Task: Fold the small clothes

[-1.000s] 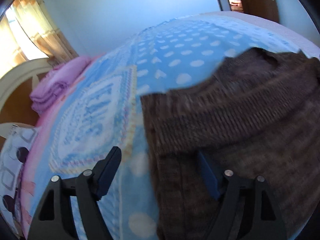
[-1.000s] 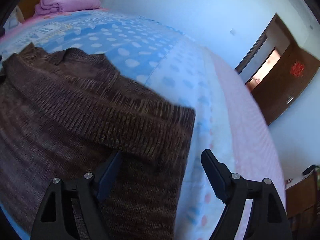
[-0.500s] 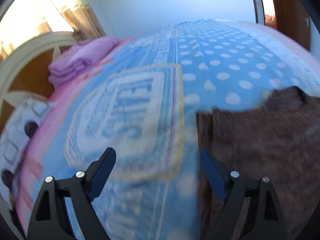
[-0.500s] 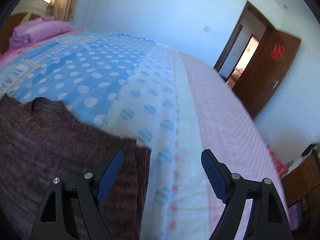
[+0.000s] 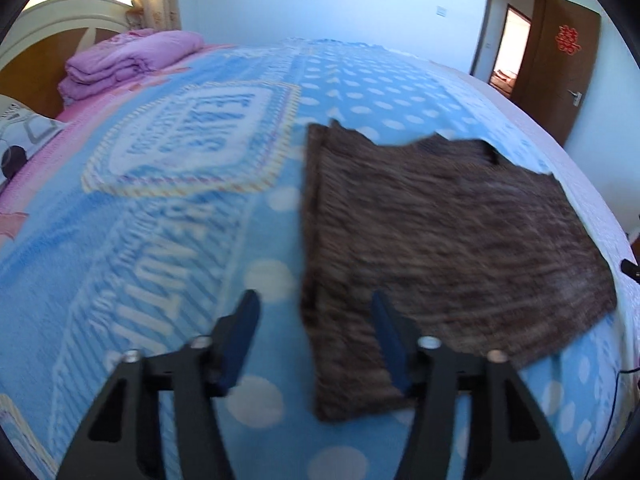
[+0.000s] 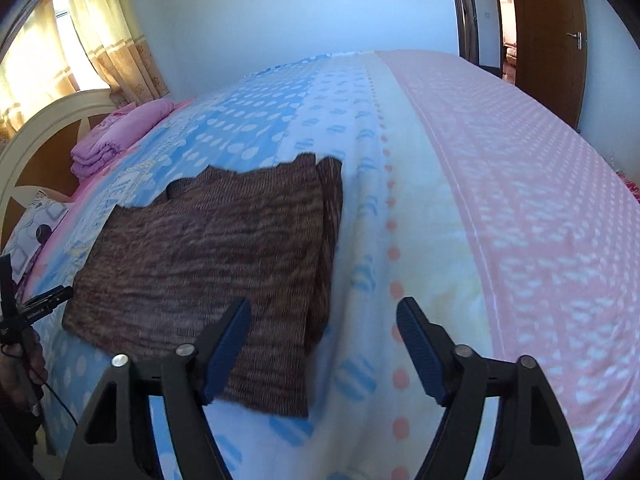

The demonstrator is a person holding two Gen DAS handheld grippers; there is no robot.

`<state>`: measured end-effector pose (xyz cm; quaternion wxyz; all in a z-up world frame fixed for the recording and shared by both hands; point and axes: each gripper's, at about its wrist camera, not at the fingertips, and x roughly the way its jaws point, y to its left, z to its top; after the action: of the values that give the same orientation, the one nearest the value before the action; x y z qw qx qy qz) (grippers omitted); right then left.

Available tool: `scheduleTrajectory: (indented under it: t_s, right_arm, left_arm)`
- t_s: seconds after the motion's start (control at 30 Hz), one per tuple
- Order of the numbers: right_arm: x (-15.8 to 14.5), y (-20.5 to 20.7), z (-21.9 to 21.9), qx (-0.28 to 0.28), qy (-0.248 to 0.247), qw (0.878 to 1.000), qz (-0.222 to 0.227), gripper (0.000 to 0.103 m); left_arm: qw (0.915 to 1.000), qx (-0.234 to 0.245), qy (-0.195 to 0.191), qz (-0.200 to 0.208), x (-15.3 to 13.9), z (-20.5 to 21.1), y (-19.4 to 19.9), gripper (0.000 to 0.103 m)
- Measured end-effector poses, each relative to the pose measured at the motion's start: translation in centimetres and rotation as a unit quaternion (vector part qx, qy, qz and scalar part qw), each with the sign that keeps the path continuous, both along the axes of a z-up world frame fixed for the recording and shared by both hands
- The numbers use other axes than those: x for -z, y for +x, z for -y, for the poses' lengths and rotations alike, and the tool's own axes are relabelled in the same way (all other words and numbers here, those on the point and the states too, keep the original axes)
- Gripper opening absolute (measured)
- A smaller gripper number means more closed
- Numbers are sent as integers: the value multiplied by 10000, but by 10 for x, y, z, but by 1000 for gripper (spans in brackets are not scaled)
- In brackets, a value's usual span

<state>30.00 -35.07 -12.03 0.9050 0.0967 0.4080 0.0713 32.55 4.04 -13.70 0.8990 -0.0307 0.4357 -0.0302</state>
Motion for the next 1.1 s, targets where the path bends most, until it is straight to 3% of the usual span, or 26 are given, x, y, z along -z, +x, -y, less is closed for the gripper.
scheduleTrajectory:
  t_s: [0.1, 0.13, 0.2, 0.27, 0.37, 0.6, 0.7, 0.87, 0.9, 1.0, 1.07, 1.1]
  right_arm:
    - [10, -5, -6, -116, 18, 9999, -125, 64]
    - [13, -6, -9, -140, 17, 9998, -145, 60]
    - [19, -7, -14, -230, 56, 9995, -227, 48]
    - [25, -9, -18, -324, 88, 9989, -328, 16]
    - [30, -15, -25, -458, 43, 9982, -389, 7]
    - [32, -27, -28, -593, -6, 9973, -427, 6]
    - [35, -23, -22, -499, 243, 9976, -415, 6]
    - [32, -29, -34, -574, -294, 9969, -441, 6]
    - [30, -30, -33, -548, -338, 9968, -464, 6]
    - [16, -33, -40, -275, -724, 9965, -304, 18]
    - [2, -32, -52, -275, -870, 9958, -69, 21]
    - [-6, -30, -63, -350, -917, 9951, 76, 23]
  left_arm:
    - [9999, 142, -28, -75, 7, 10, -1, 33]
    - [9998, 160, -26, -81, 8, 11, -1, 33]
    - [9999, 122, 93, -50, 10, 13, -3, 32]
    - [9995, 229, 239, -2, 10, 17, -5, 10]
    - [9993, 301, 237, 55, 8, 16, -13, 5]
    - [9984, 415, 369, 112, 11, 15, -26, 4]
    - [9988, 372, 294, 85, 11, 12, -23, 5]
    - [9975, 407, 572, 85, 13, 18, -33, 5]
    - [9969, 388, 670, 111, 11, 18, -35, 12]
    - [9976, 202, 609, 246, -3, 12, -37, 14]
    - [9970, 4, 575, 520, -19, 10, -37, 32]
    - [9968, -37, 561, 567, -23, 11, -36, 51]
